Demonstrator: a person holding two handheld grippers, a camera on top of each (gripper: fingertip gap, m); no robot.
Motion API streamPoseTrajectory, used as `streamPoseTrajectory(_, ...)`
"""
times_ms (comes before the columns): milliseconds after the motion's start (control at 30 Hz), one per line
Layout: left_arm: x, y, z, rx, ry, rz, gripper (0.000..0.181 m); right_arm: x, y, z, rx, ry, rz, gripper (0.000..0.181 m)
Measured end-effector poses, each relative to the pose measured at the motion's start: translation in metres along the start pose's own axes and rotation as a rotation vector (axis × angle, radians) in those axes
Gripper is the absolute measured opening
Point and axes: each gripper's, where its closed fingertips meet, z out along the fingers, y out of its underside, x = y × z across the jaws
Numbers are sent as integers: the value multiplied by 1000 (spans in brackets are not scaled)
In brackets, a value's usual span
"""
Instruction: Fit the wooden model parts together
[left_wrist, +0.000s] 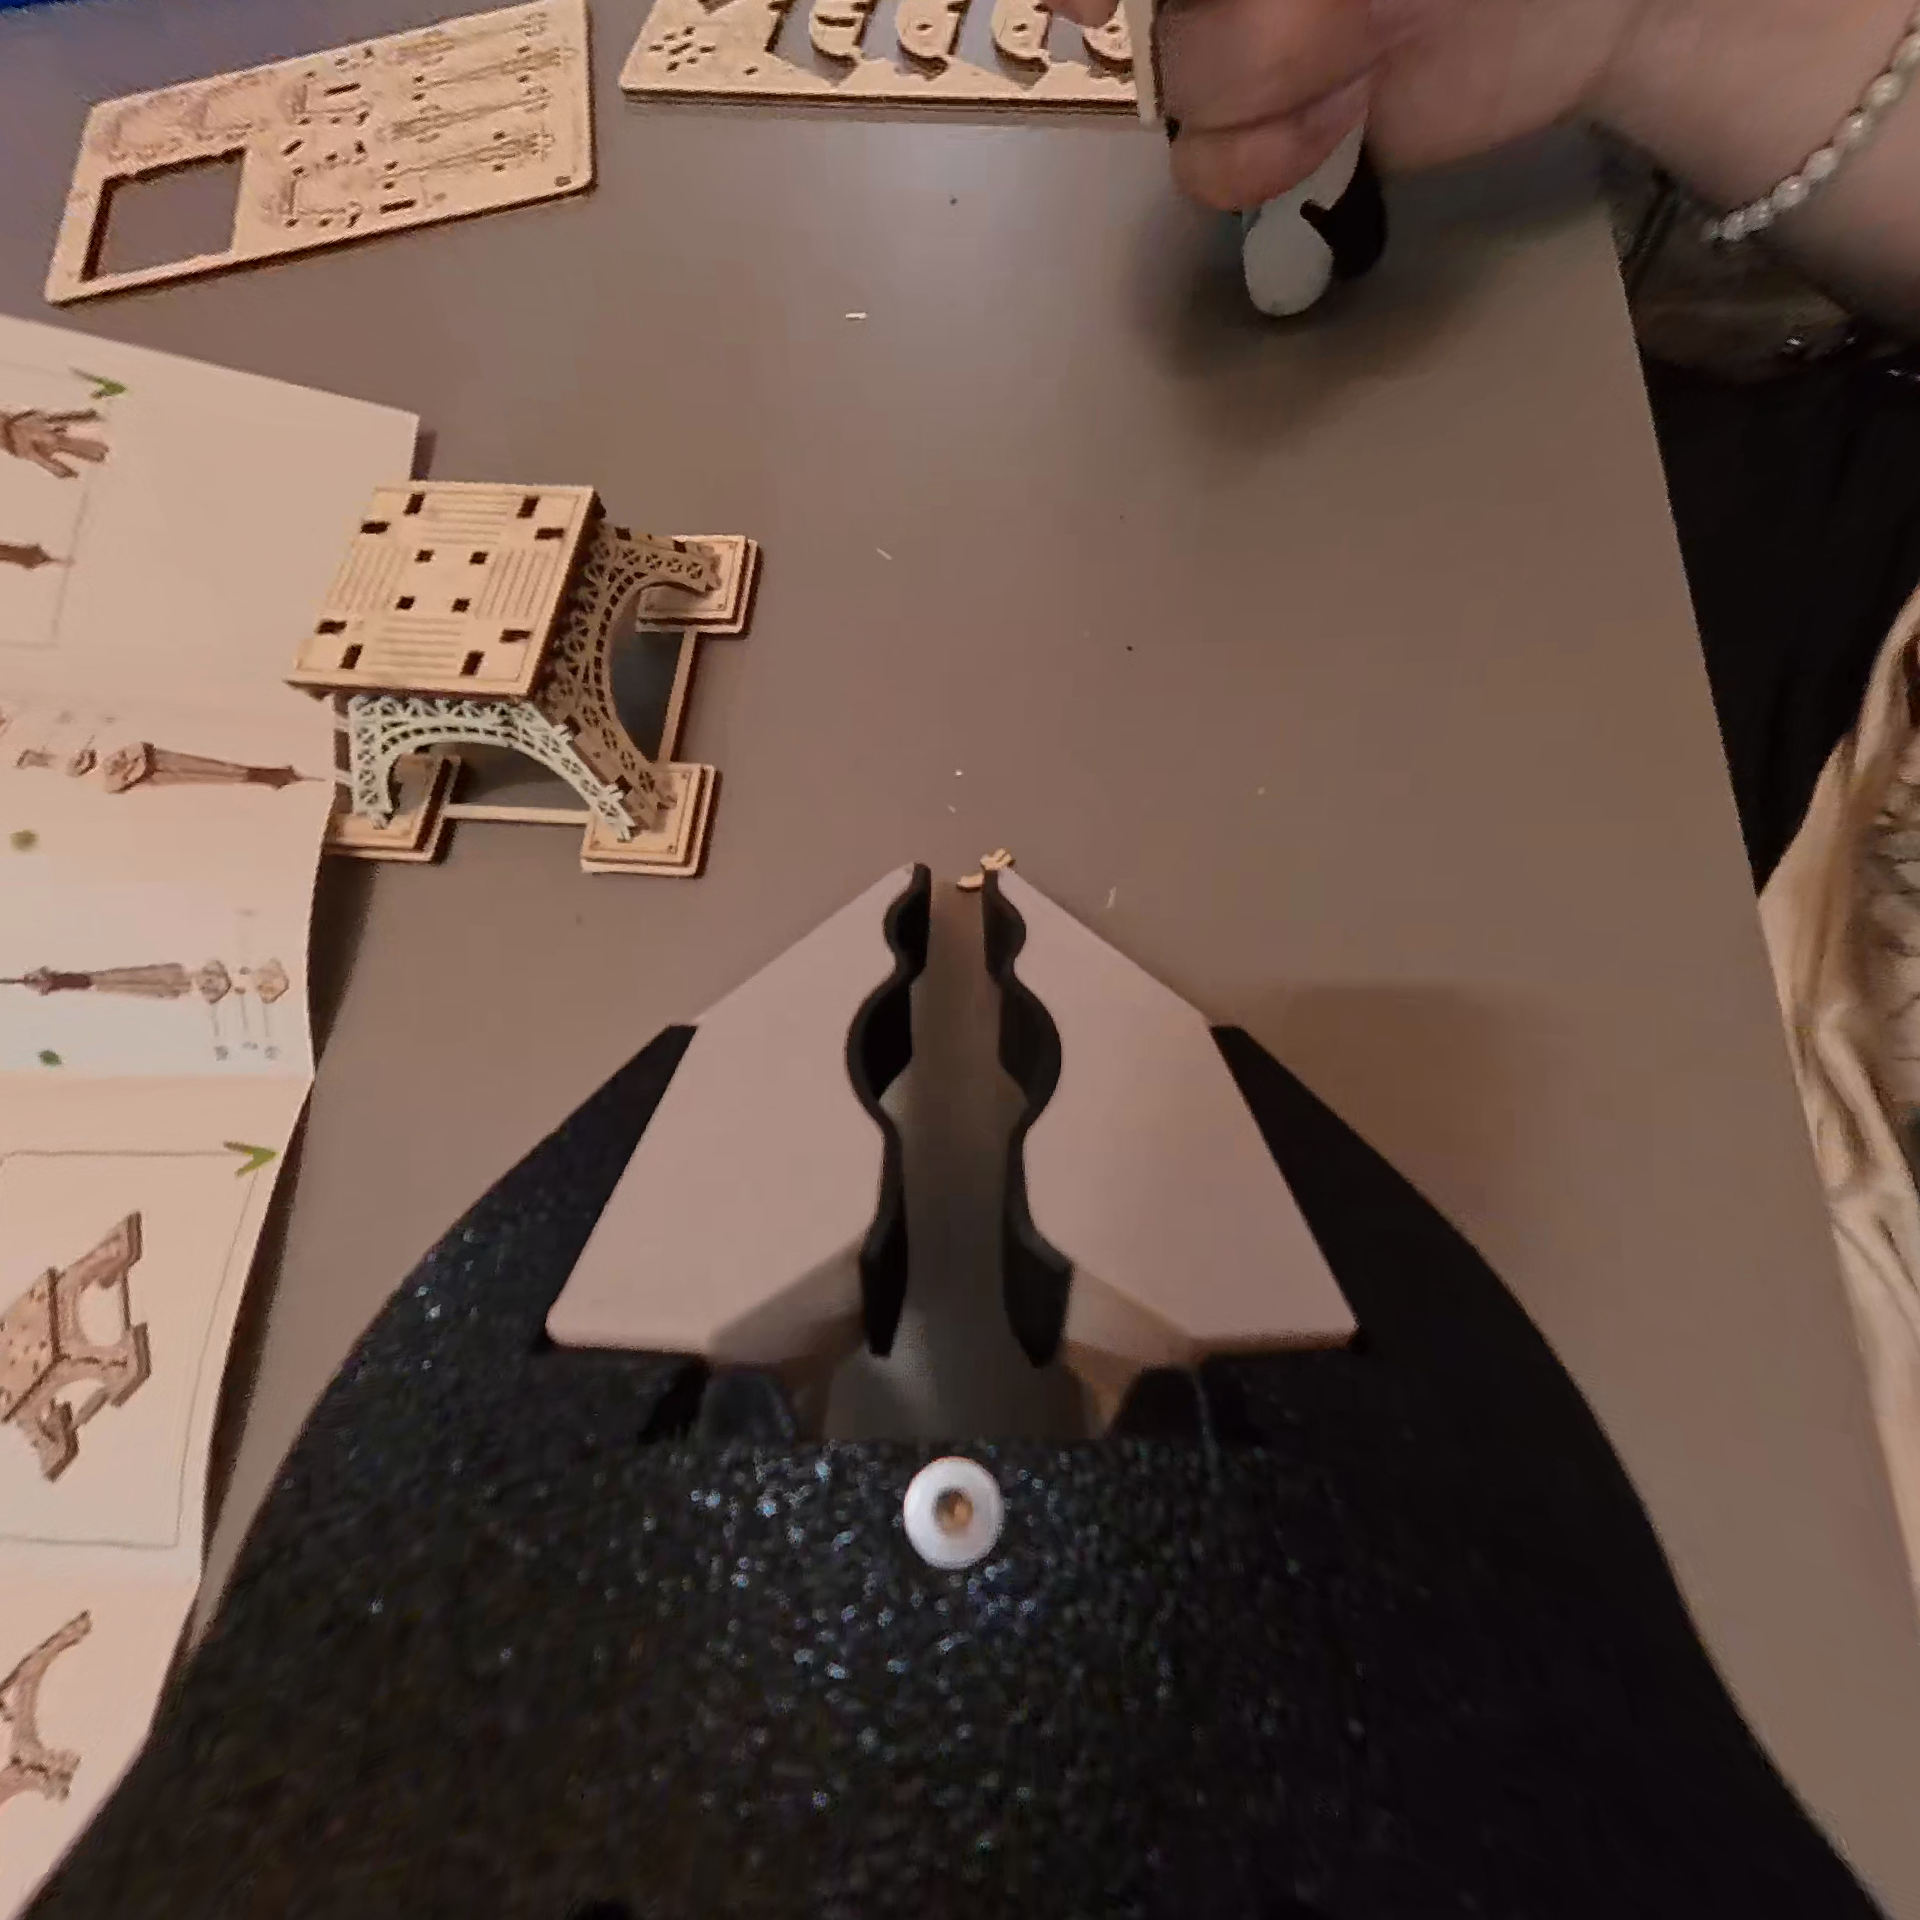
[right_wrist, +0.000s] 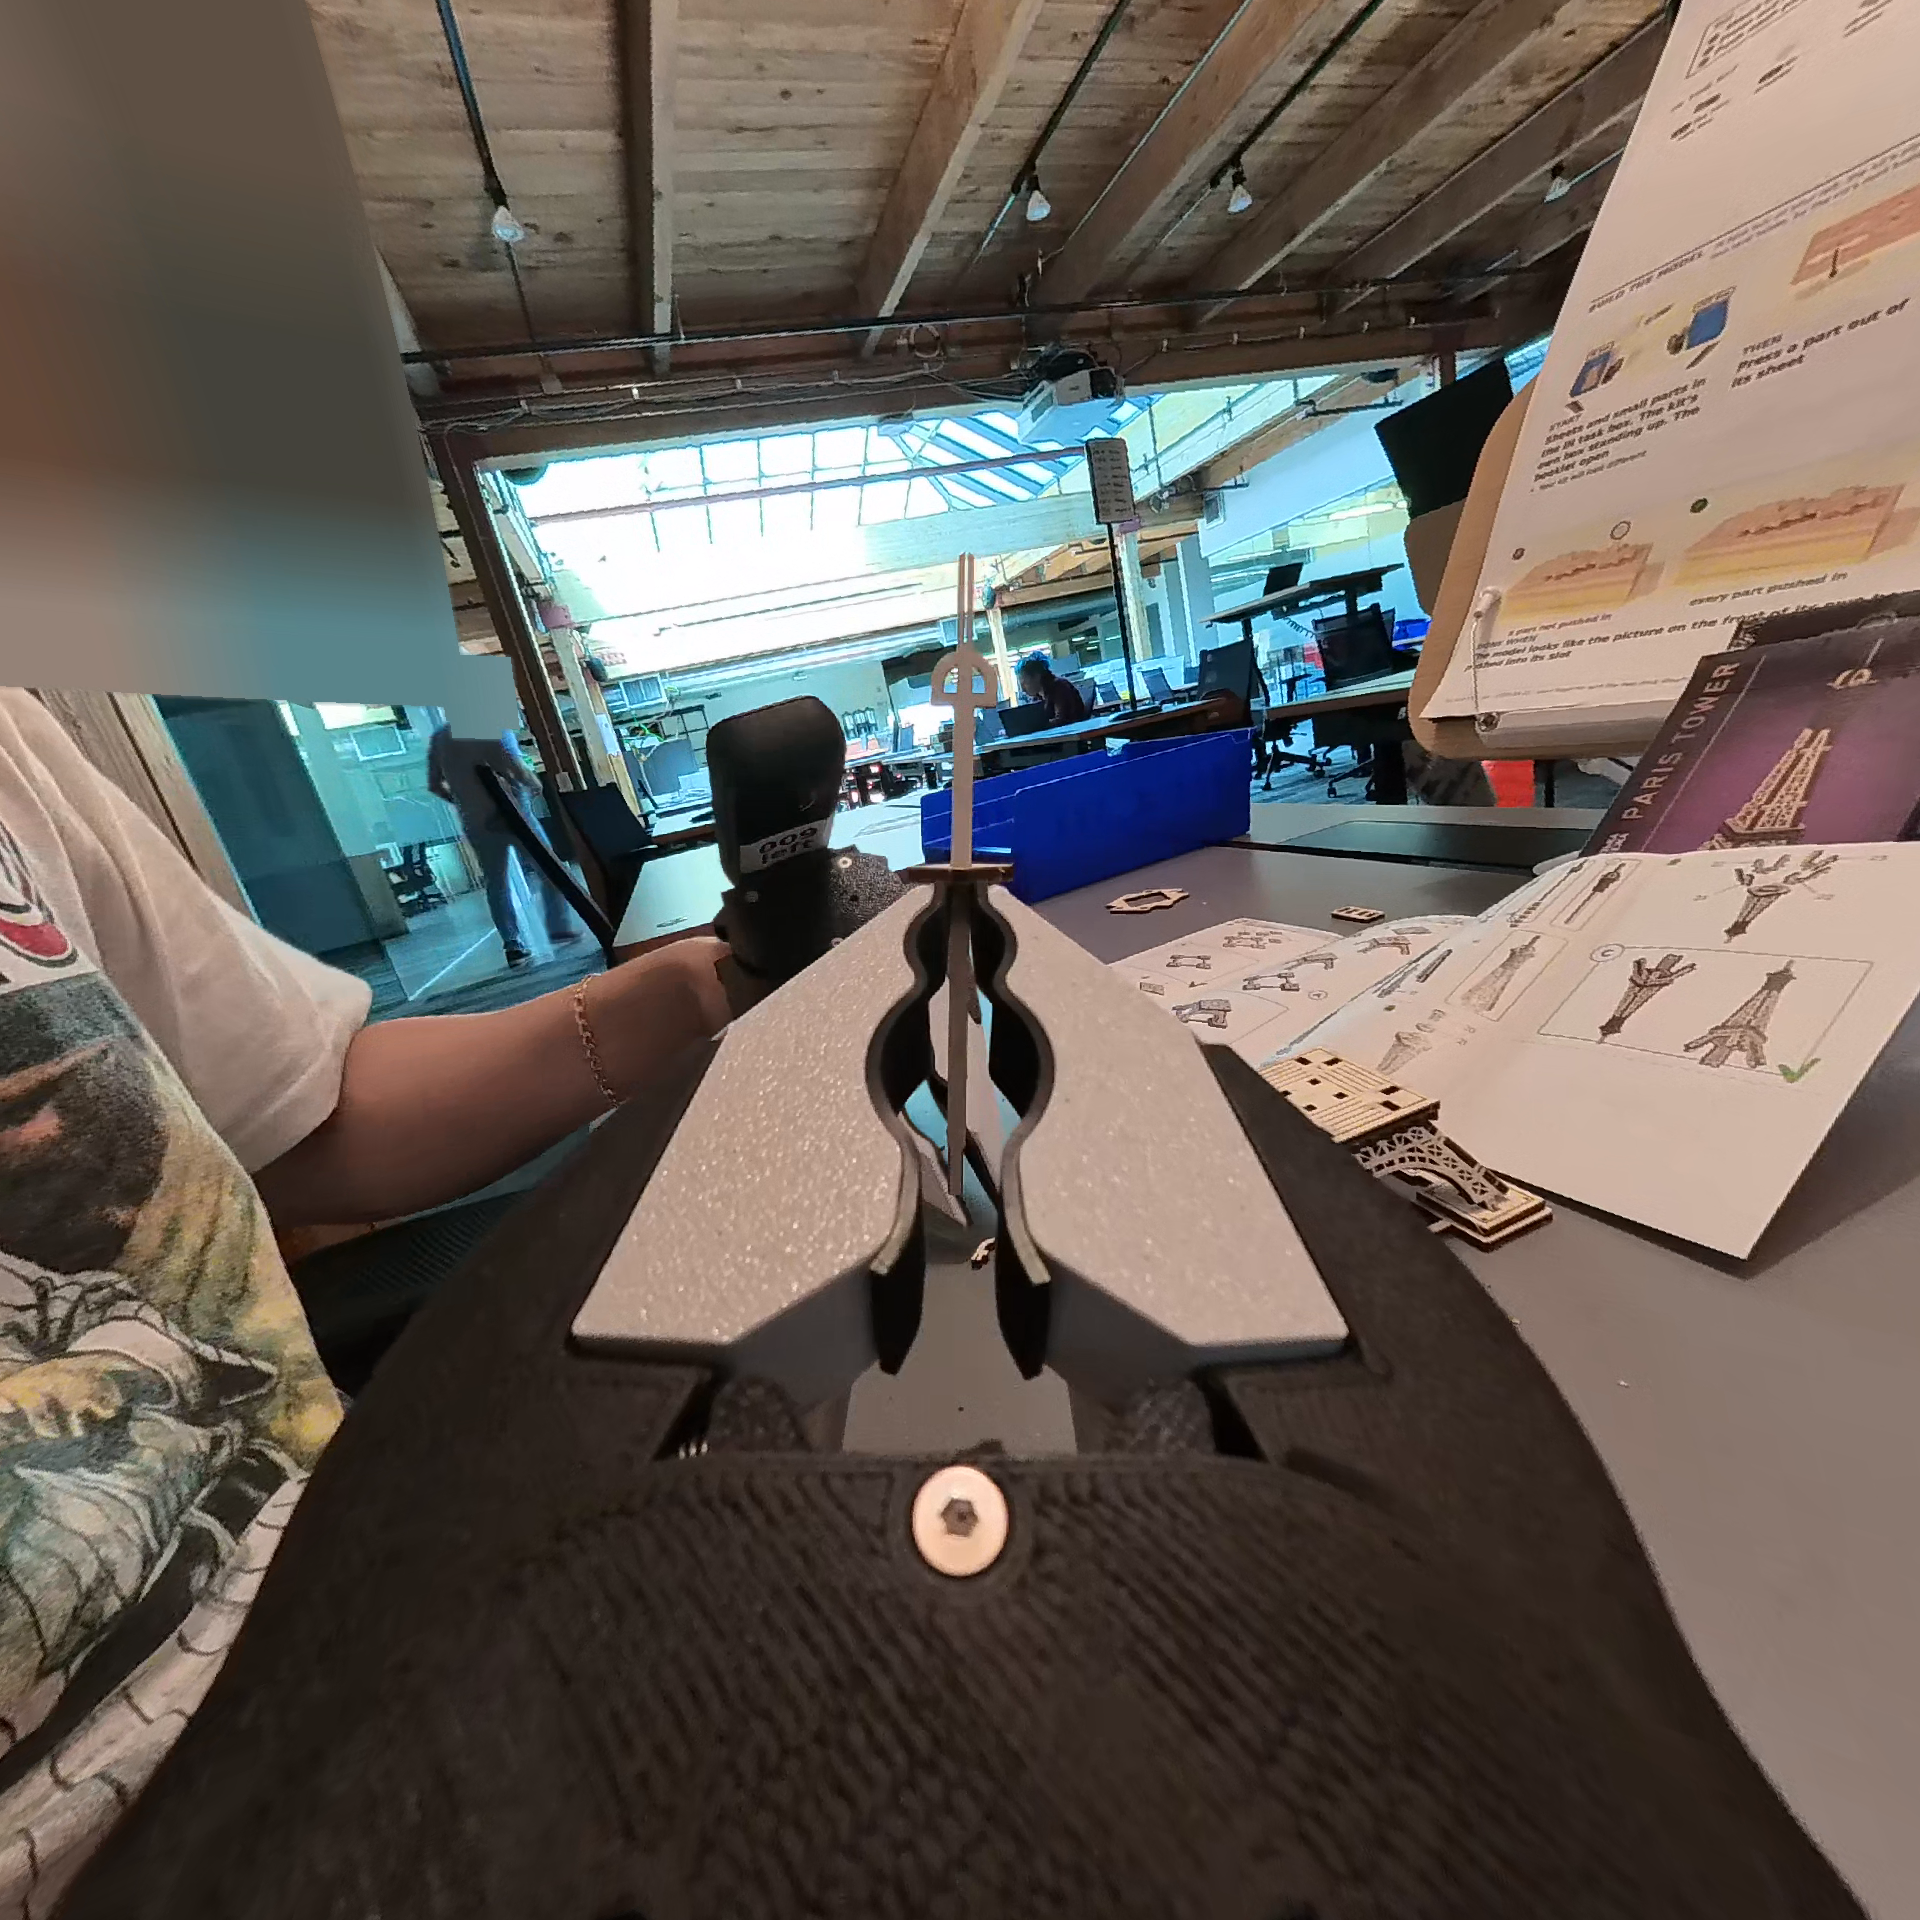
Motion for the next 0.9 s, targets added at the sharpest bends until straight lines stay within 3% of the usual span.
streamPoseTrajectory(33,0,0,0,-7,13,15,7,0,0,0,-3,0,-1,1)
streamPoseTrajectory(533,9,4,9,-24,229,172,0,0,5,4,-40,-6,4,1)
streamPoseTrajectory(667,6,3,9,-26,194,252,0,0,6,4,-45,-4,1,1)
streamPoseTrajectory(767,3,0,6,-43,135,406,0,0,6,5,-49,-4,2,1)
streamPoseTrajectory(900,-1,-25,-10,-55,48,655,0,-2,9,7,-66,-13,2,0)
